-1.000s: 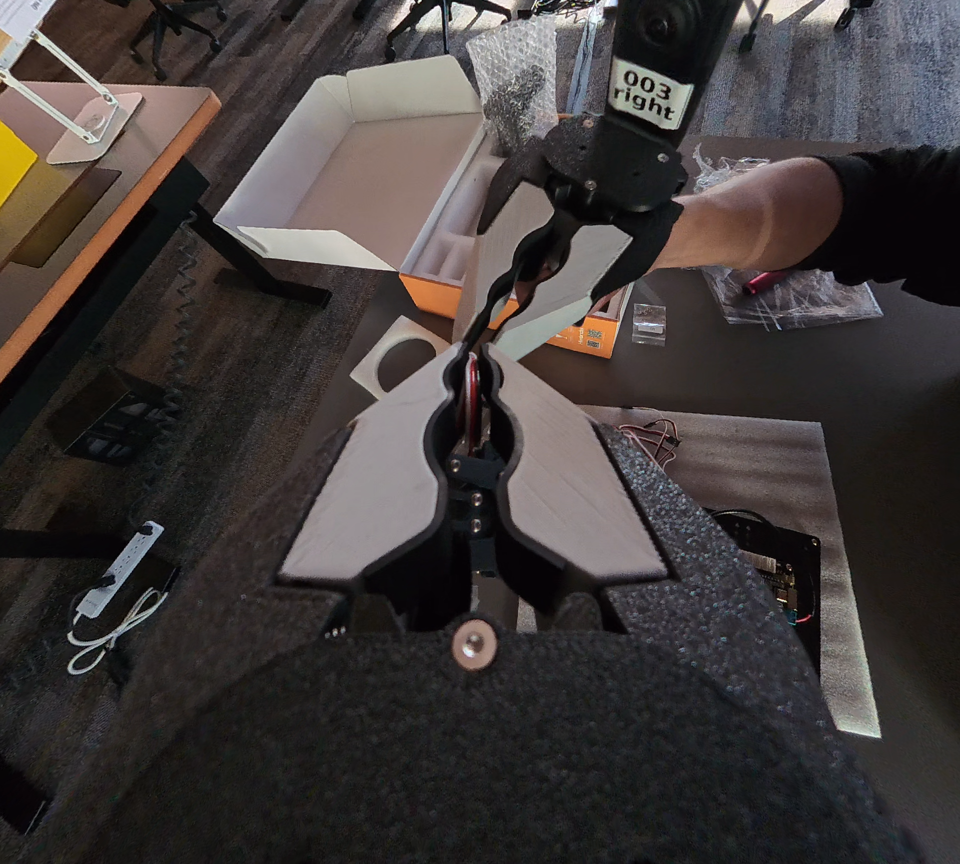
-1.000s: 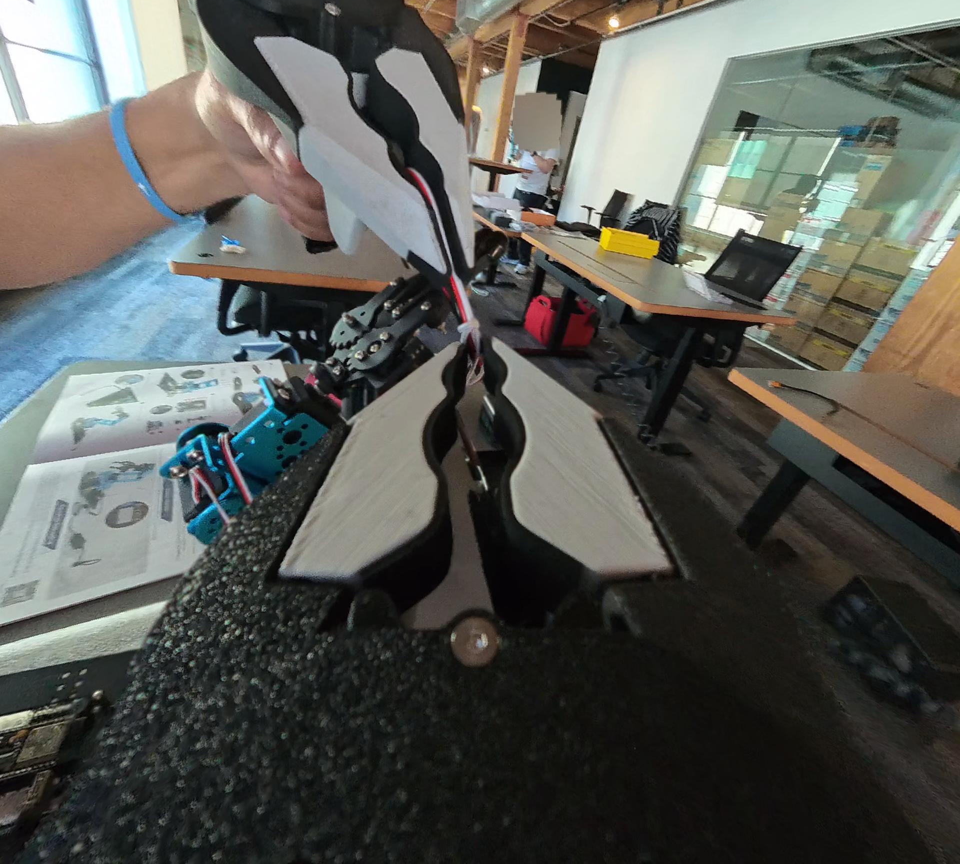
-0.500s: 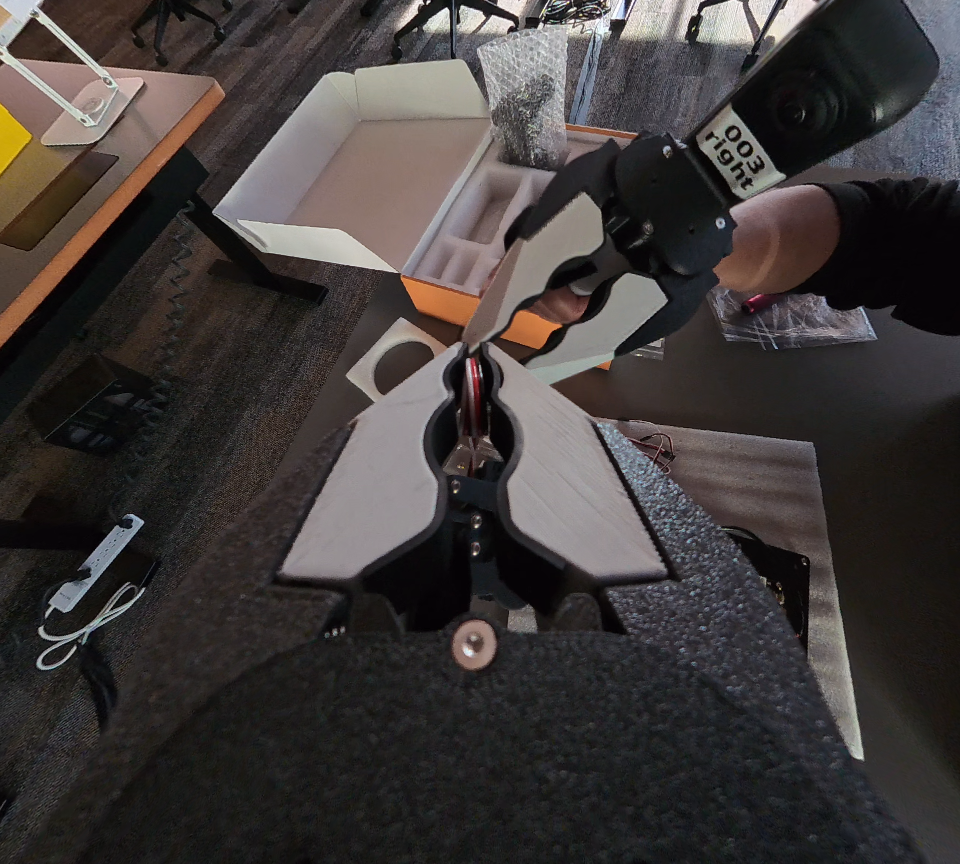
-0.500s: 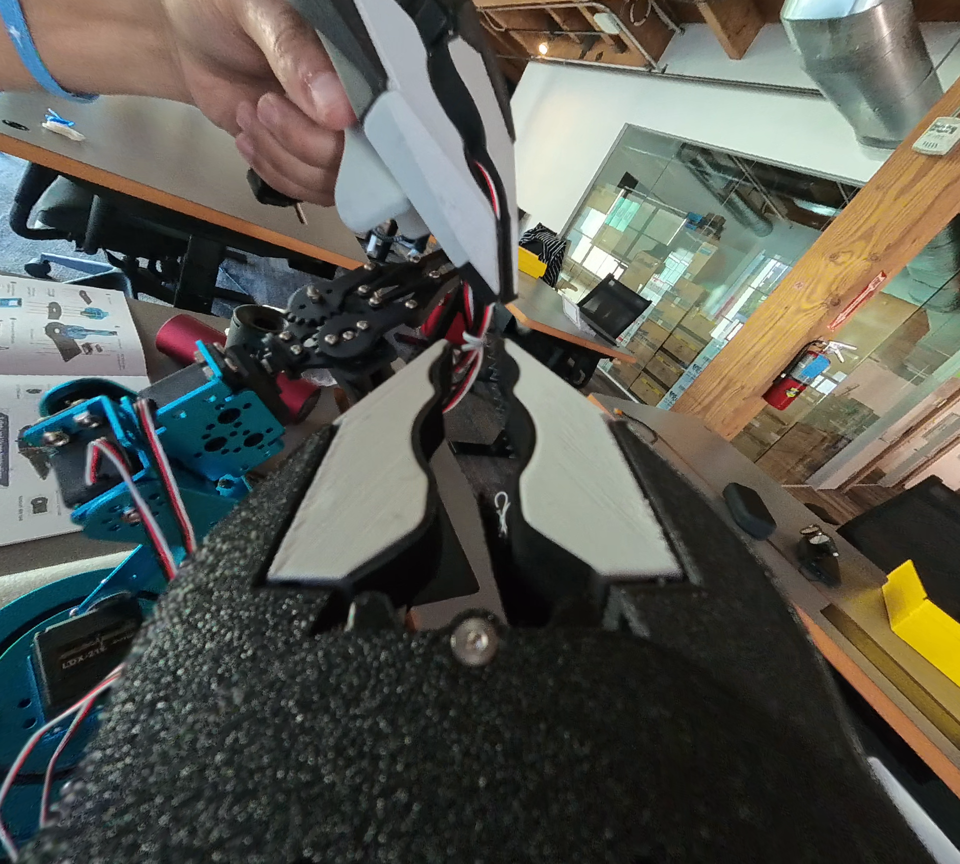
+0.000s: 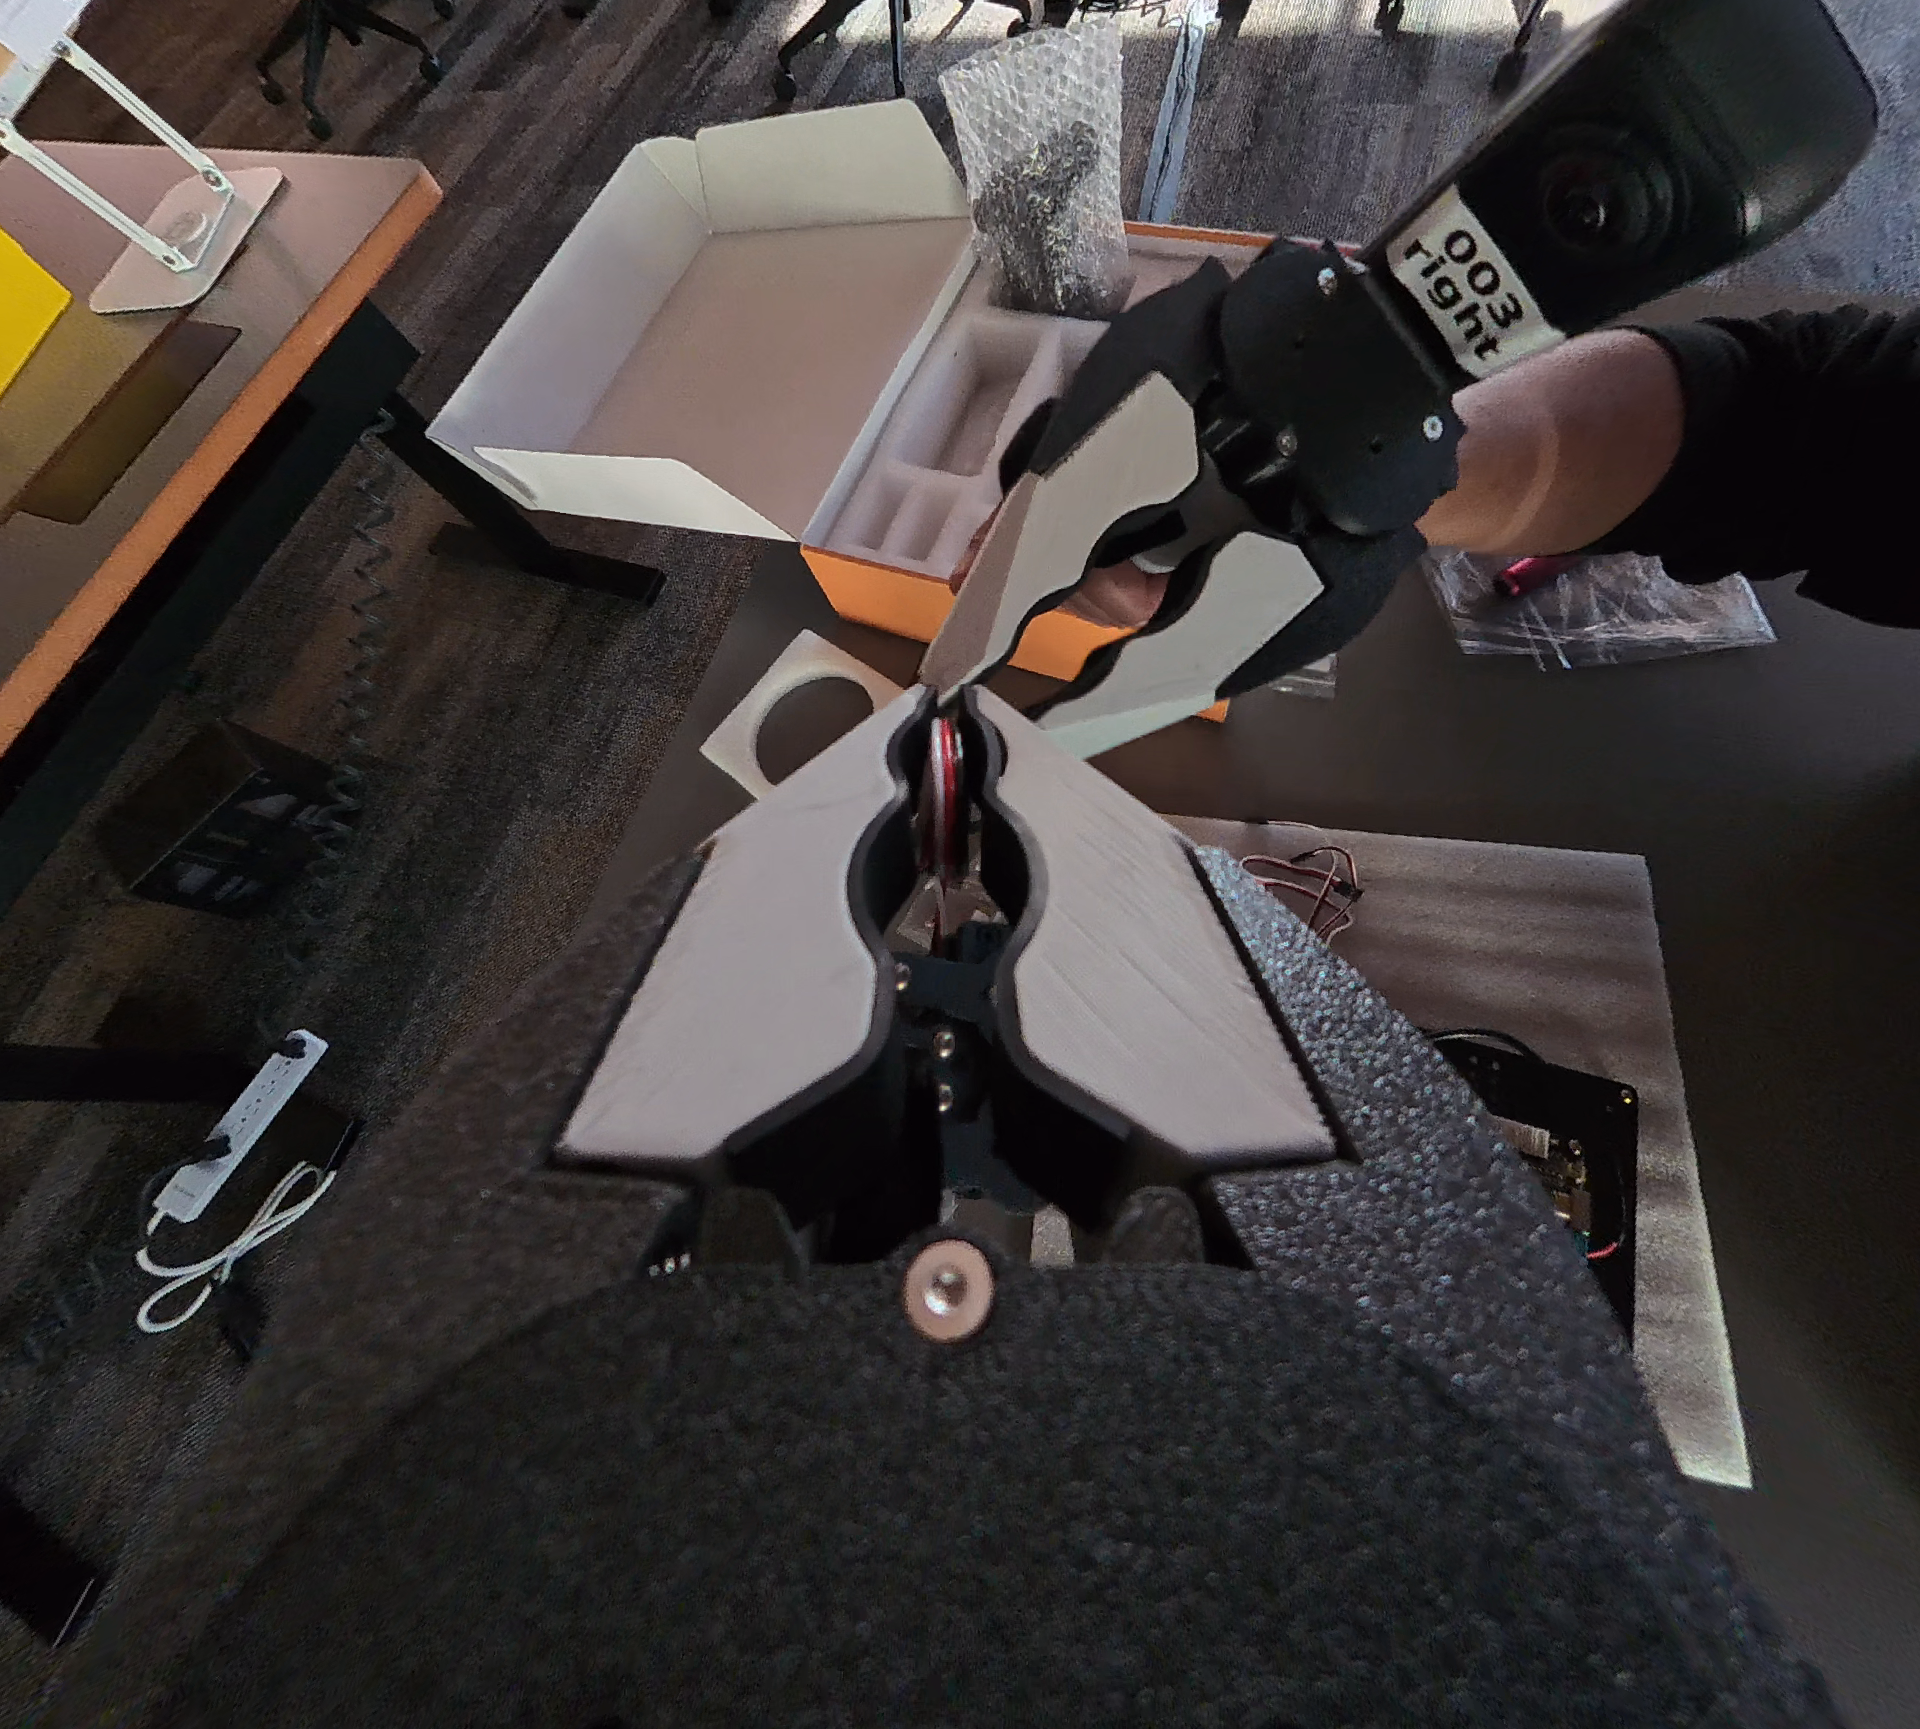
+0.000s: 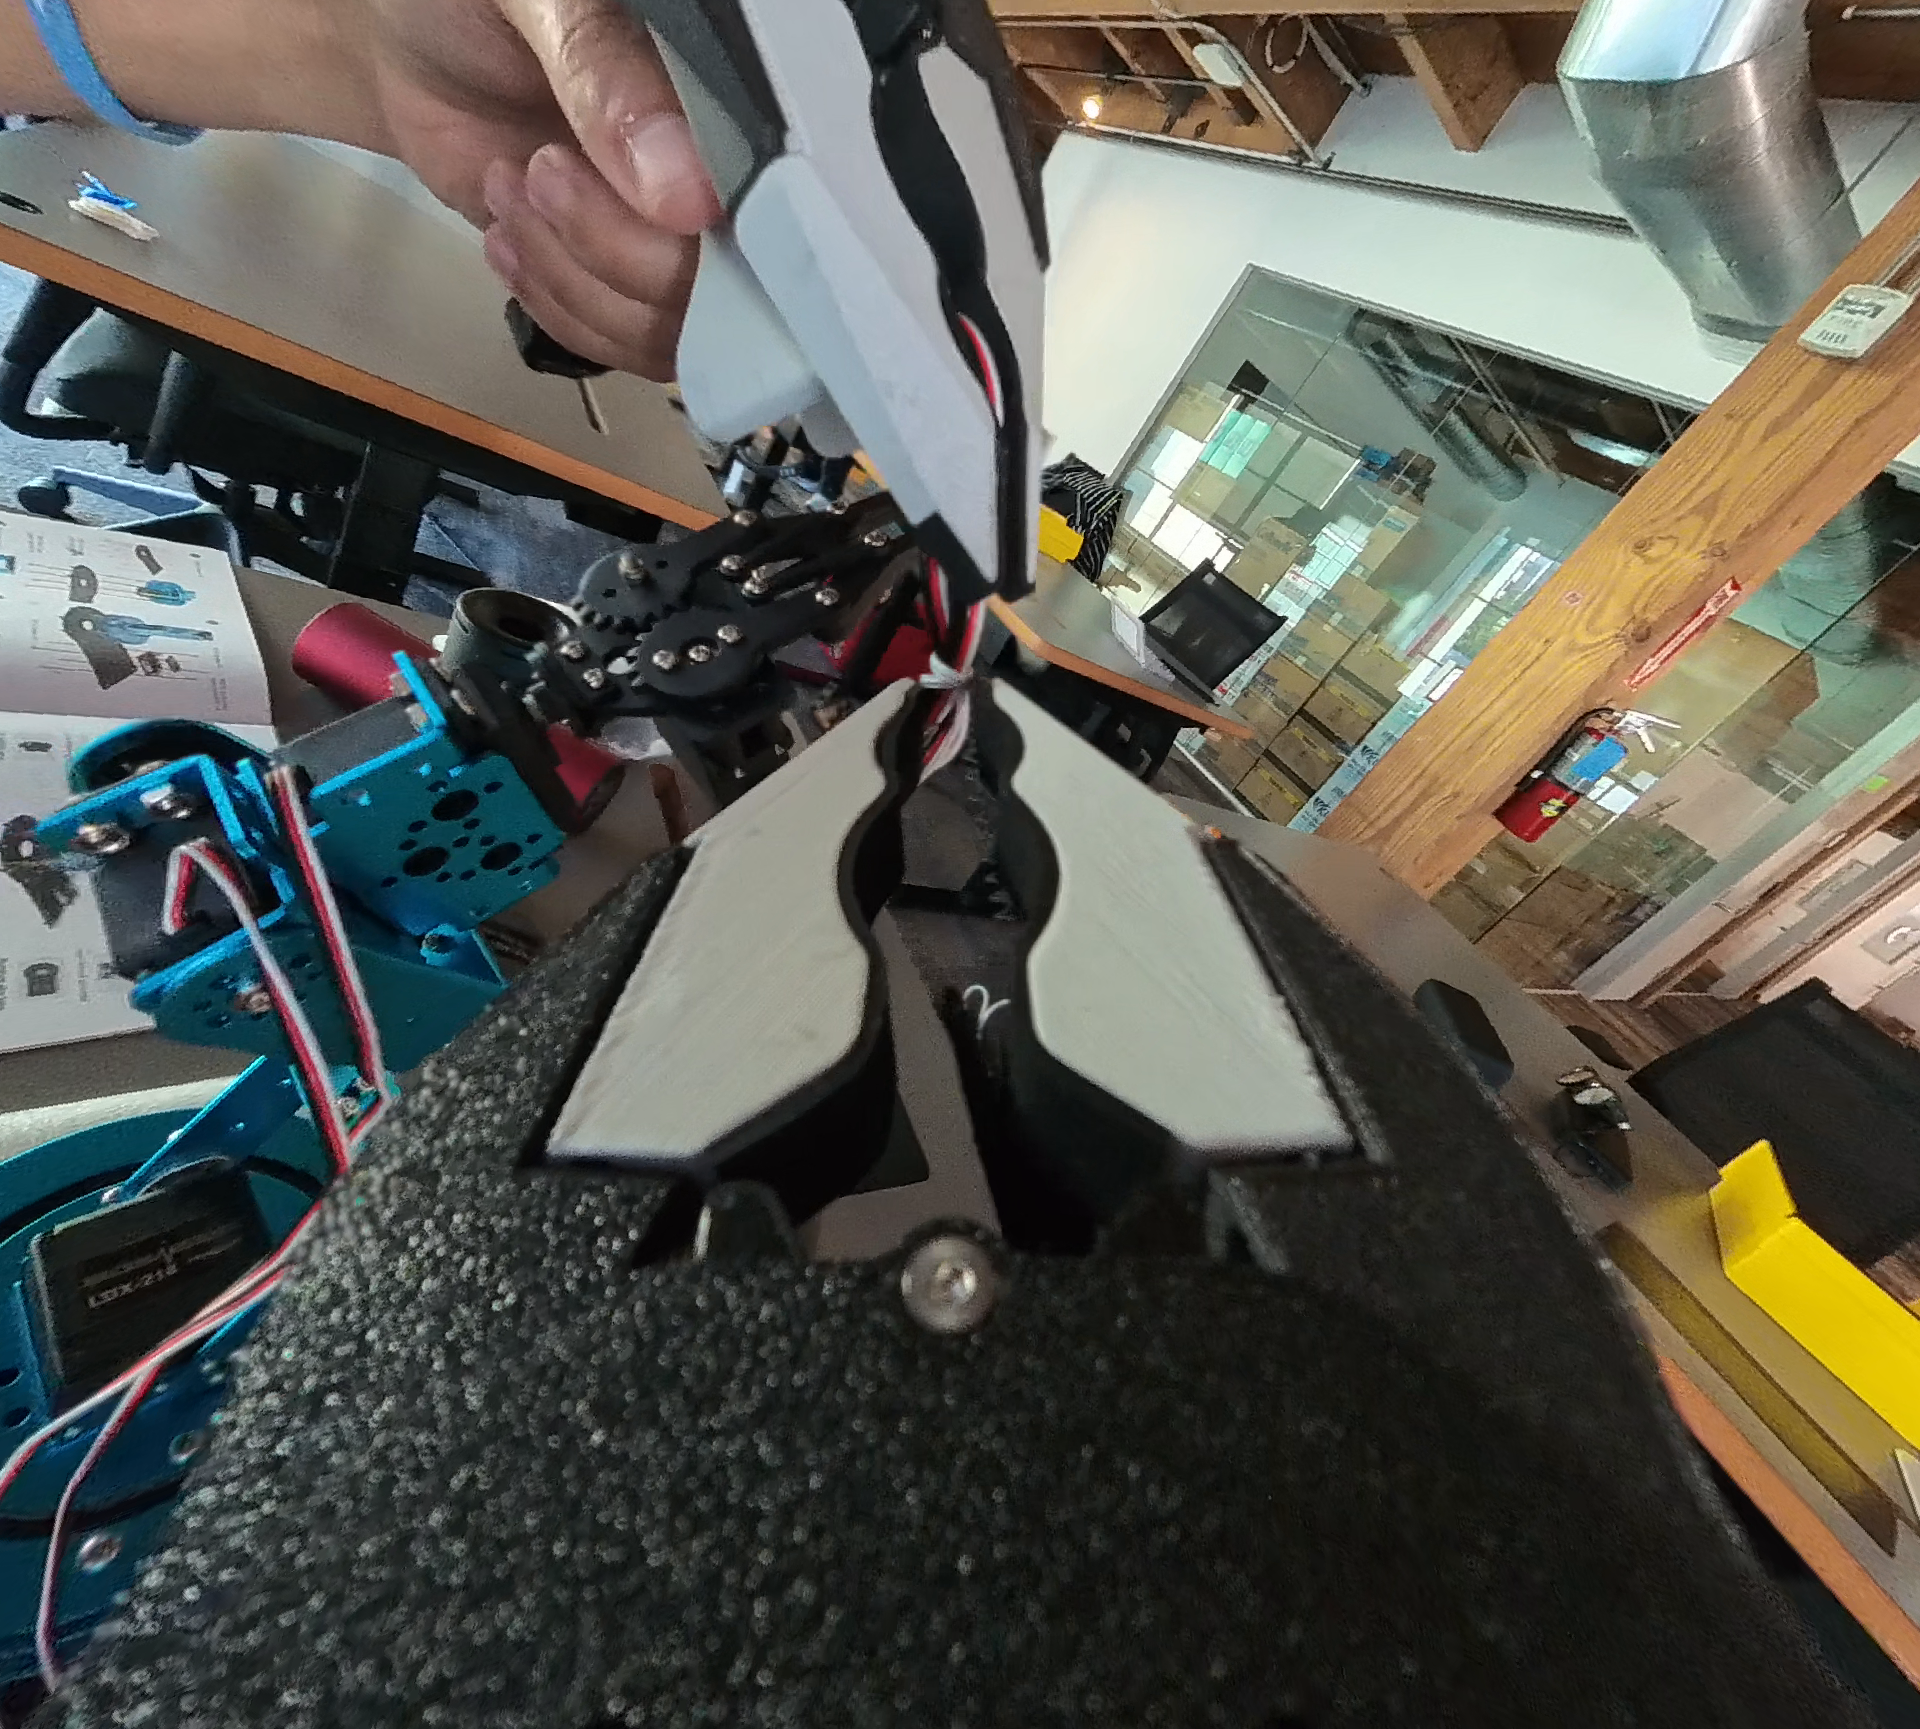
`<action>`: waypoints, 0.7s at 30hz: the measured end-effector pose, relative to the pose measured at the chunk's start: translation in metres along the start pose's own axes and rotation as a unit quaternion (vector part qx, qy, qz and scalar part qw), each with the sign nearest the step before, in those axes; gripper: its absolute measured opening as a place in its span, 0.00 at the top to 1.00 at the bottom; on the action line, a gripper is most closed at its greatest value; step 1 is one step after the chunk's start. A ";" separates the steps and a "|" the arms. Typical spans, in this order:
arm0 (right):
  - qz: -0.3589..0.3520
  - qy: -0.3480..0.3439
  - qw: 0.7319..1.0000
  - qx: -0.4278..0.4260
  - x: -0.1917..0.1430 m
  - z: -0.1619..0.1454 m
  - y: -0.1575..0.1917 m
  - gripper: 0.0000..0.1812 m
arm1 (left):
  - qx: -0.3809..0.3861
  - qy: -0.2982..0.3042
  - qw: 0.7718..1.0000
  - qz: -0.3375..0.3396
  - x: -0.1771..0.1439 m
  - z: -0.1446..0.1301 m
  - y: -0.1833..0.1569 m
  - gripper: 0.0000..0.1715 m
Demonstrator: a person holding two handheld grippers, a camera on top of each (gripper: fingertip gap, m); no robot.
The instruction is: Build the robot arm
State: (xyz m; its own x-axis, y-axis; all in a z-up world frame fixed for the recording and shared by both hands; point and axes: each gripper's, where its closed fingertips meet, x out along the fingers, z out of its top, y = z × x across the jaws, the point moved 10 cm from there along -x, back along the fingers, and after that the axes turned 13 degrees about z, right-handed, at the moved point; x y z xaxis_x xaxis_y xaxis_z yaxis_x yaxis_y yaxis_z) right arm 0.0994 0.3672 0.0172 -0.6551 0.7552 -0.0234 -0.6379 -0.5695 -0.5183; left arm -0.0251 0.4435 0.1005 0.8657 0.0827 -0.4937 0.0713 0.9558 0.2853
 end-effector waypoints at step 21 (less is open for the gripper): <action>-0.049 -0.034 0.998 0.002 0.003 -0.002 0.009 0.89 | -0.028 0.000 0.999 0.017 0.000 0.002 0.004 0.99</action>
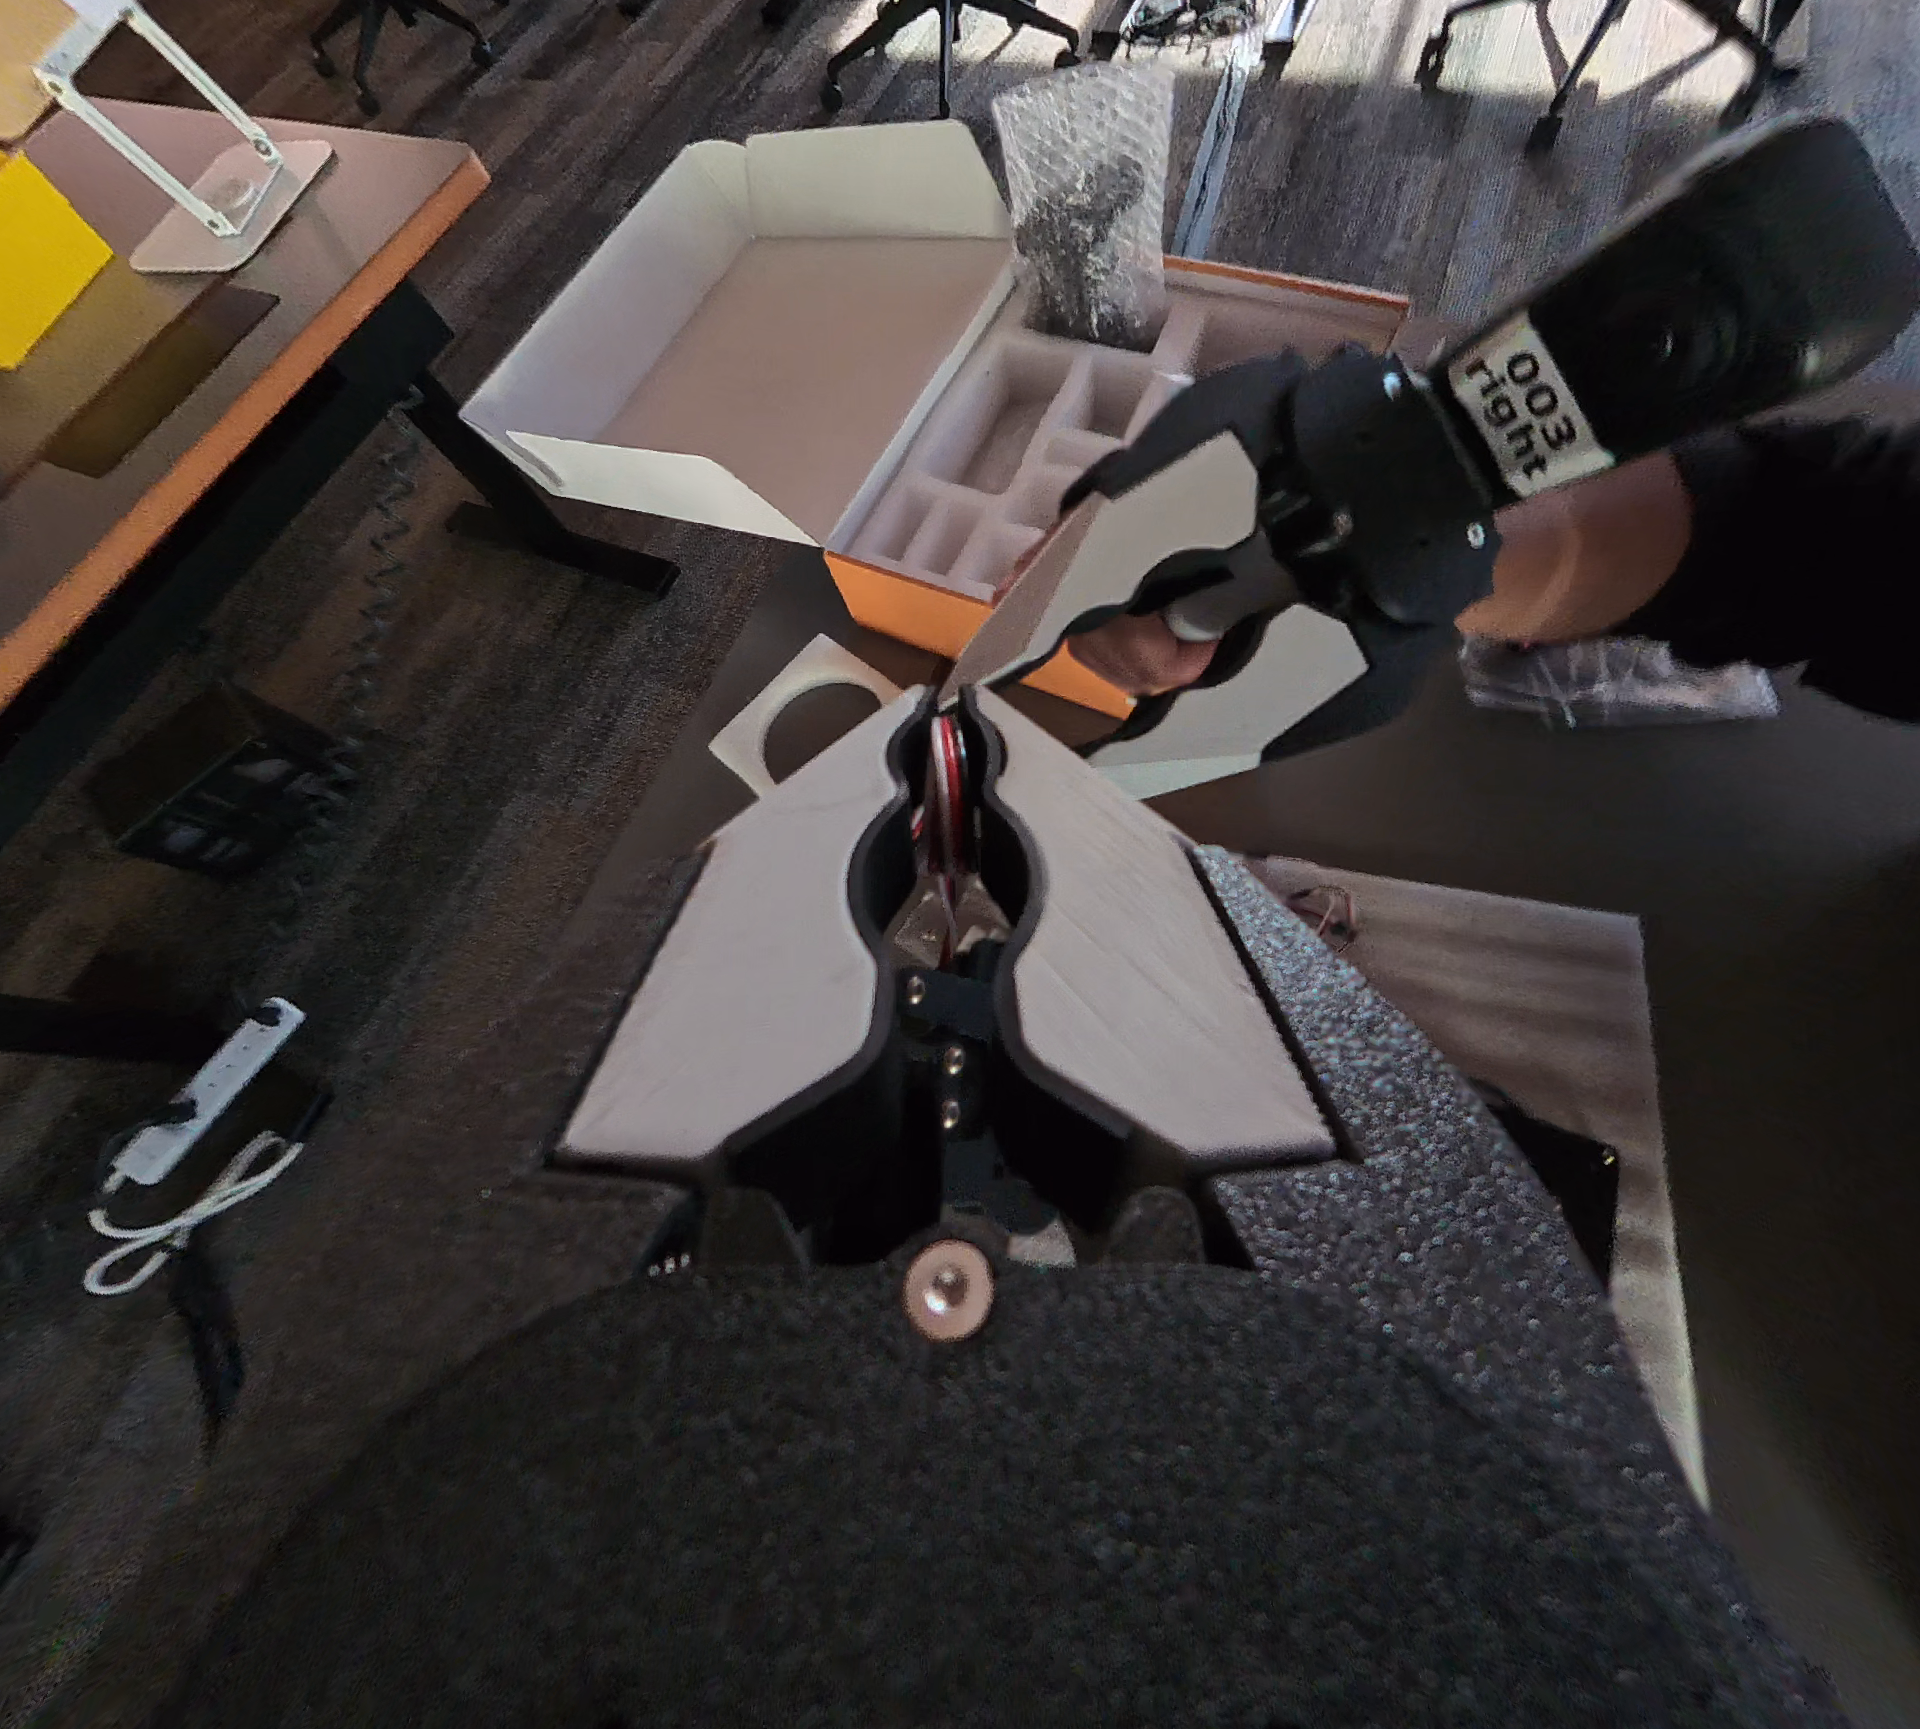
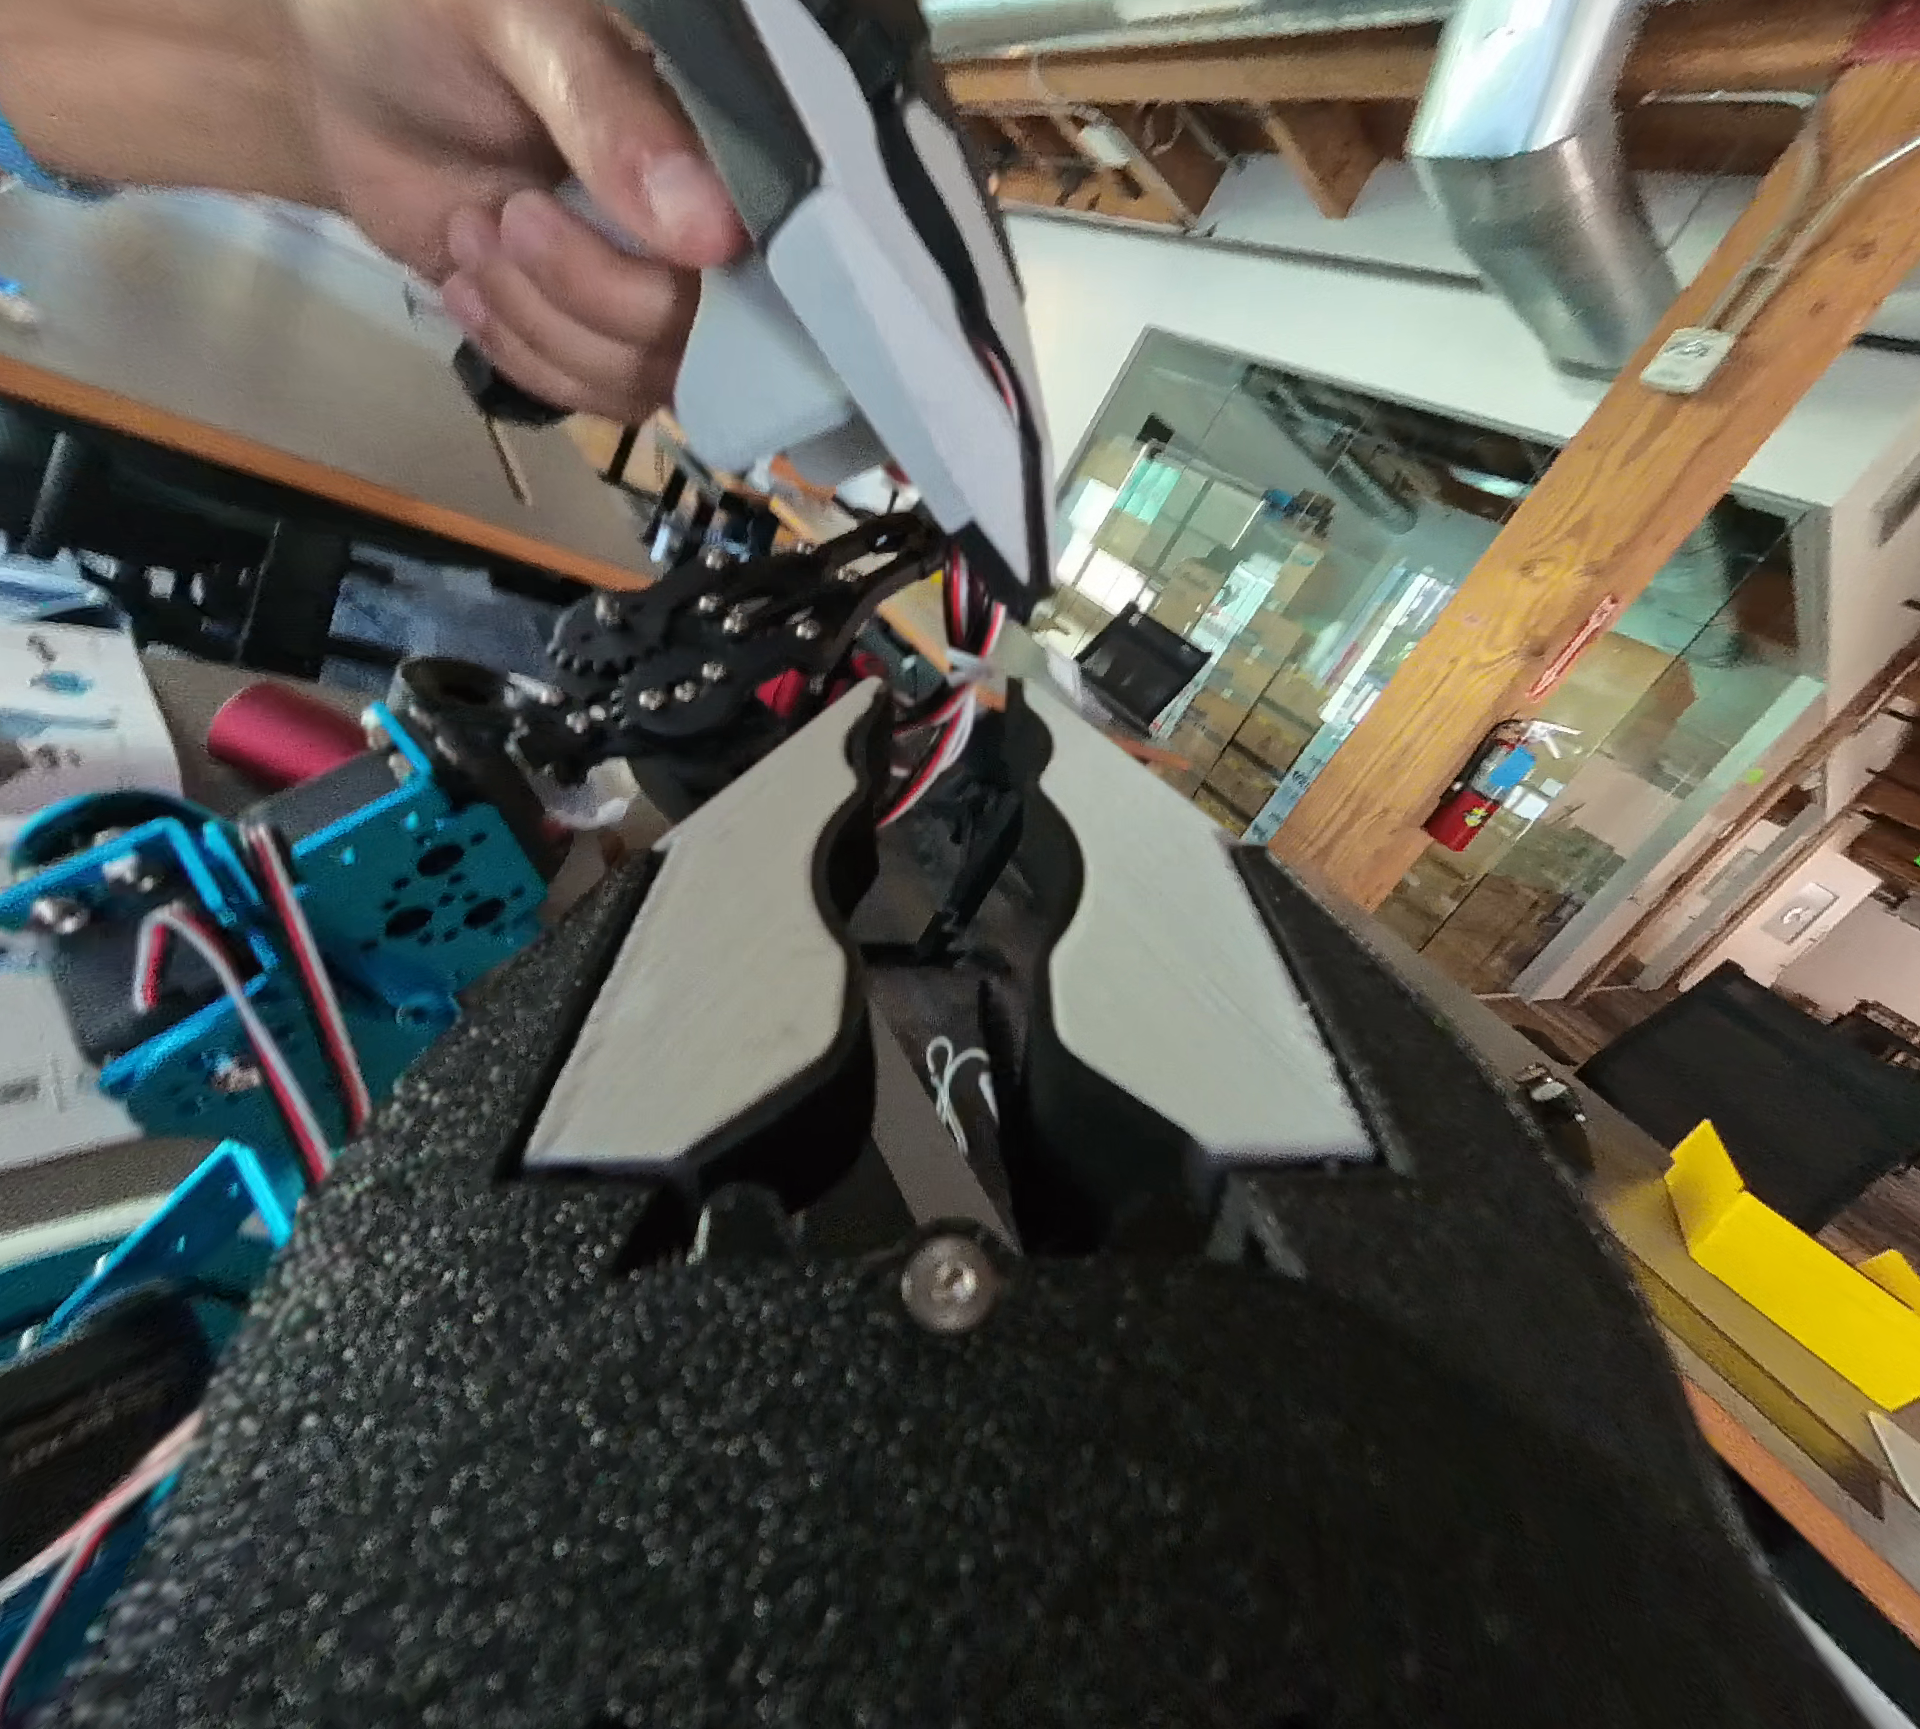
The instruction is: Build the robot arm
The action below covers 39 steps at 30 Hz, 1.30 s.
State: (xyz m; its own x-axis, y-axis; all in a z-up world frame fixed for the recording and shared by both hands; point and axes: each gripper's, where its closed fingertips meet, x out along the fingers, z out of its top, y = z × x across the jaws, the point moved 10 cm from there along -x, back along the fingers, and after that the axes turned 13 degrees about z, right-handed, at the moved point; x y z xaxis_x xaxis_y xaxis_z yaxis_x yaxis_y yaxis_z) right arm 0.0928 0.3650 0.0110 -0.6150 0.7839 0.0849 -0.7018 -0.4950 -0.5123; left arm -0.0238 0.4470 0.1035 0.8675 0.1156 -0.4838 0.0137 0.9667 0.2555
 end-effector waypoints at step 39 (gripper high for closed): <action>-0.002 -0.035 0.999 0.019 -0.009 0.003 -0.012 1.00 | -0.035 0.010 0.999 0.018 -0.003 -0.002 -0.001 0.99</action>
State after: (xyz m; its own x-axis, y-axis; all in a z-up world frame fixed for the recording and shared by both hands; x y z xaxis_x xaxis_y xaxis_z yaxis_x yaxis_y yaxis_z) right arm 0.1062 0.3626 0.0188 -0.6353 0.7582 0.1468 -0.7162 -0.5073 -0.4793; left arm -0.0278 0.4462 0.1030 0.8567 0.1535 -0.4924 -0.0522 0.9756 0.2132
